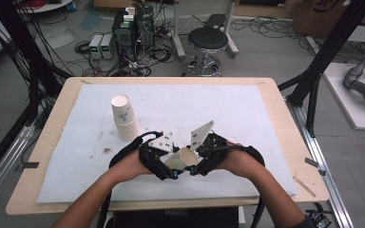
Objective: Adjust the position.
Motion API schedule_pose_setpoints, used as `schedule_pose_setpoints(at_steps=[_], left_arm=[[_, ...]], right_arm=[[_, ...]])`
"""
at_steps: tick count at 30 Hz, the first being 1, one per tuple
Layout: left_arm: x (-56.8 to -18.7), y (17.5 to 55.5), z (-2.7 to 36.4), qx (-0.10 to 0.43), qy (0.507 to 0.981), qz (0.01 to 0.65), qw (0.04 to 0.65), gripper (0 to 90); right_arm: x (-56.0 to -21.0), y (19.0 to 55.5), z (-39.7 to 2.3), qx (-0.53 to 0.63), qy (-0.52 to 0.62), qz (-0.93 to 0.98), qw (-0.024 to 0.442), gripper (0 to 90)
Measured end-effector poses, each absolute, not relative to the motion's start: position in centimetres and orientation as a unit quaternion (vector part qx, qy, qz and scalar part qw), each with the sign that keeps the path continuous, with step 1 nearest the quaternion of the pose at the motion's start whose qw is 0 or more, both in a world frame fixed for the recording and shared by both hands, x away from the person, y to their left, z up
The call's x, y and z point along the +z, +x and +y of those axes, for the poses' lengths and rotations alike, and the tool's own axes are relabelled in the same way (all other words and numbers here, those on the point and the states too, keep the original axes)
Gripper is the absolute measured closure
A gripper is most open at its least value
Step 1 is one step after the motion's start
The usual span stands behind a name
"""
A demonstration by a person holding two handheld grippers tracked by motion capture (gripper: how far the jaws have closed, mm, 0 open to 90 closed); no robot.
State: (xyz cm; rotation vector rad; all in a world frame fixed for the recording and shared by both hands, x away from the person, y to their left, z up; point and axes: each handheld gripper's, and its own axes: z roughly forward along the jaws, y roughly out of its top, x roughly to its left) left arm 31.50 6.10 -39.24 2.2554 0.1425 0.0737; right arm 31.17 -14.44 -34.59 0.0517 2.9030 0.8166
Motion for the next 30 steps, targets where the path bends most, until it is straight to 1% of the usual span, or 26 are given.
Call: schedule_pose_setpoints(at_steps=[3, 9, 13, 19, 22, 25, 27, 29, 30], left_arm=[[-39.3, 31.5, 6.0, 0.026, 0.901, 0.056, 0.429, 26.0], [-39.4, 31.3, 6.0, 0.016, 0.900, 0.043, 0.432, 35.7], [-39.5, 31.3, 6.2, 0.015, 0.897, 0.043, 0.440, 35.8], [-39.6, 31.3, 6.7, 0.014, 0.883, 0.056, 0.467, 34.2], [-39.8, 31.5, 7.0, 0.014, 0.875, 0.067, 0.478, 34.1], [-40.1, 31.5, 7.5, 0.021, 0.866, 0.088, 0.491, 33.9], [-40.5, 31.6, 8.0, 0.025, 0.856, 0.110, 0.504, 33.9], [-40.6, 31.7, 8.3, 0.030, 0.854, 0.117, 0.506, 33.9], [-40.9, 31.7, 8.9, 0.036, 0.842, 0.135, 0.521, 33.9]], right_arm=[[-34.5, 31.2, -14.1, 0.264, 0.010, 0.962, 0.064, 32.9], [-34.4, 31.1, -13.5, 0.255, 0.000, 0.965, 0.066, 32.9], [-34.4, 31.1, -13.4, 0.256, -0.004, 0.965, 0.065, 32.1], [-34.0, 31.2, -13.8, 0.302, 0.025, 0.951, 0.057, 21.5], [-33.6, 31.3, -14.5, 0.339, 0.045, 0.938, 0.054, 20.5], [-33.3, 31.3, -15.7, 0.375, 0.065, 0.923, 0.063, 20.5], [-33.2, 31.2, -16.7, 0.398, 0.076, 0.911, 0.079, 20.5], [-33.4, 31.1, -17.8, 0.419, 0.097, 0.898, 0.090, 20.5], [-33.6, 31.1, -18.4, 0.428, 0.108, 0.892, 0.095, 20.5]])
